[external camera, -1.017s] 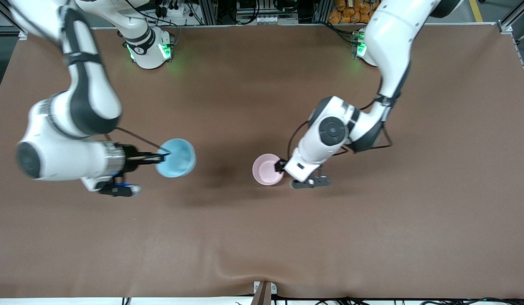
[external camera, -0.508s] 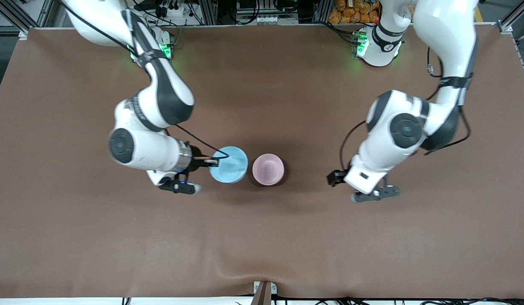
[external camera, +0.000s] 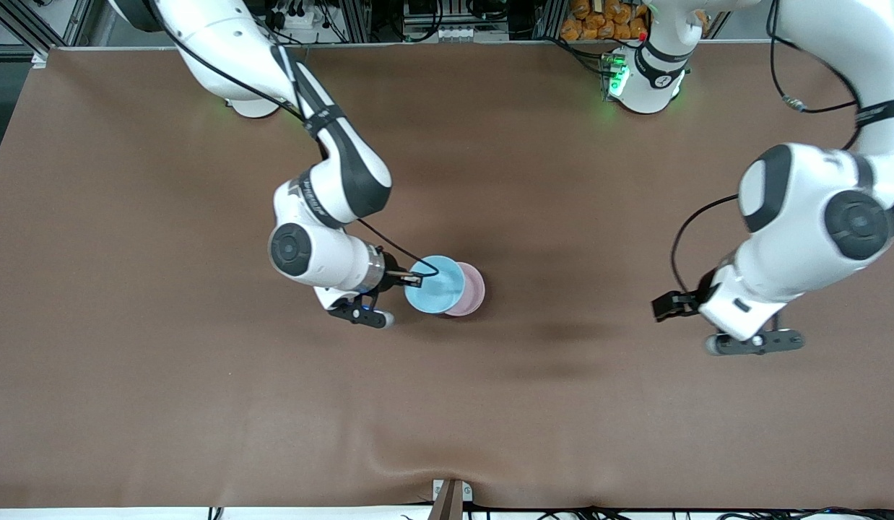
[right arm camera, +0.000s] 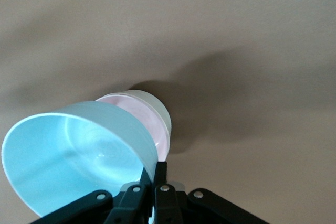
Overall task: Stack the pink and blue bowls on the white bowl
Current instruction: 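Lower the blue bowl into the pink bowl while the left gripper withdraws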
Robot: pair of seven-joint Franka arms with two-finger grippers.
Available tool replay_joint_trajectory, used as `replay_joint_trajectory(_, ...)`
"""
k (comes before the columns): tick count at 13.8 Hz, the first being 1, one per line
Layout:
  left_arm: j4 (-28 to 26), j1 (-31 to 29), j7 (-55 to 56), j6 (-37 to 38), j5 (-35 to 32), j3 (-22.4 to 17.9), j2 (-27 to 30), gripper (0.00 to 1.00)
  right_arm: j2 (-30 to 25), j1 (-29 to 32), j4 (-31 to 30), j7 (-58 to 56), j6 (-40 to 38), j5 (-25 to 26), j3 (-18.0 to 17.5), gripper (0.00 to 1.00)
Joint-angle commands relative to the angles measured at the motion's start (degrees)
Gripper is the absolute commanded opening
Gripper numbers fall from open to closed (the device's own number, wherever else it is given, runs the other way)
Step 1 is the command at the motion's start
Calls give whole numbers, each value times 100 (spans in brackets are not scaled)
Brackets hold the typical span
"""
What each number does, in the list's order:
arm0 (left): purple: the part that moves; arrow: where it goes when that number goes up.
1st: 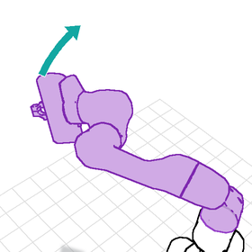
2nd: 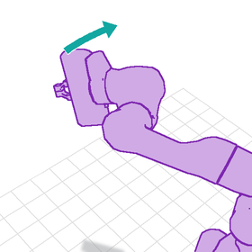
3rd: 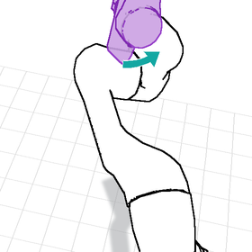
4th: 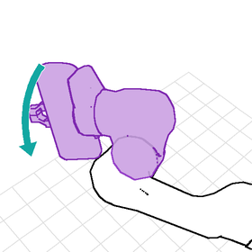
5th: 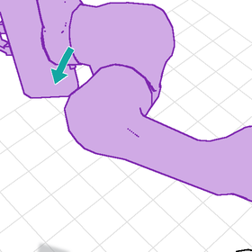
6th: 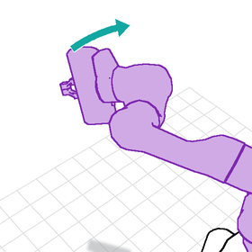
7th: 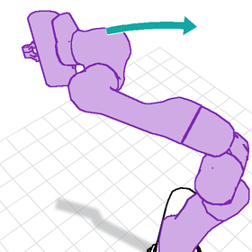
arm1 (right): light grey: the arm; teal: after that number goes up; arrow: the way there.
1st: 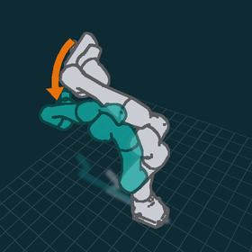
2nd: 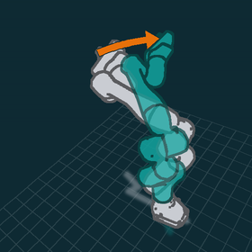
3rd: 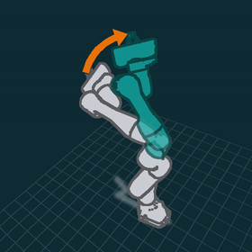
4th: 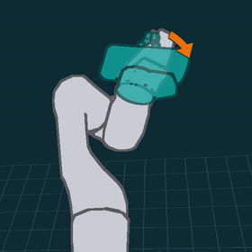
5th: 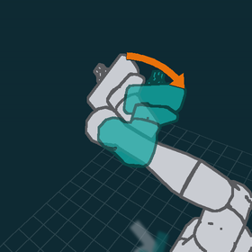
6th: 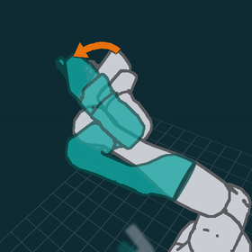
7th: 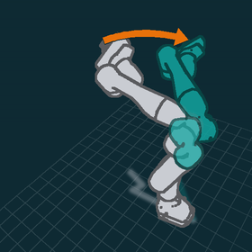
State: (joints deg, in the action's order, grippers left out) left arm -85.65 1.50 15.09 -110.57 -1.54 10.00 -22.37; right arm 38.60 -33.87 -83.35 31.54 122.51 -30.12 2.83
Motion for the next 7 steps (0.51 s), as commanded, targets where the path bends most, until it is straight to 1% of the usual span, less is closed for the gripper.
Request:
replay_joint_trajectory(1, -30, -385, -224, 622, 31, 169, 486, 100, 147, -225, 29, 237, 150, -196, 69, 0)
replay_joint_trajectory(2, -30, -466, -417, 868, 40, 187, 706, 100, 226, -260, 29, 247, 263, -205, 60, 0)
replay_joint_trajectory(4, -30, -397, -498, 1509, 84, 108, 1250, 100, 367, -339, 29, 238, 370, -205, 60, 0)
replay_joint_trajectory(5, -39, -300, -498, 1791, 102, 3, 1575, 100, 376, -339, 29, 247, 370, -205, 60, 0)
replay_joint_trajectory(6, -30, -204, -498, 2046, 232, -76, 1813, 100, 402, -357, 20, 247, 370, -205, 60, 0)
replay_joint_trajectory(7, -30, -133, -507, 2196, 416, -251, 2033, 100, 455, -392, 20, 247, 370, -205, 60, 0)
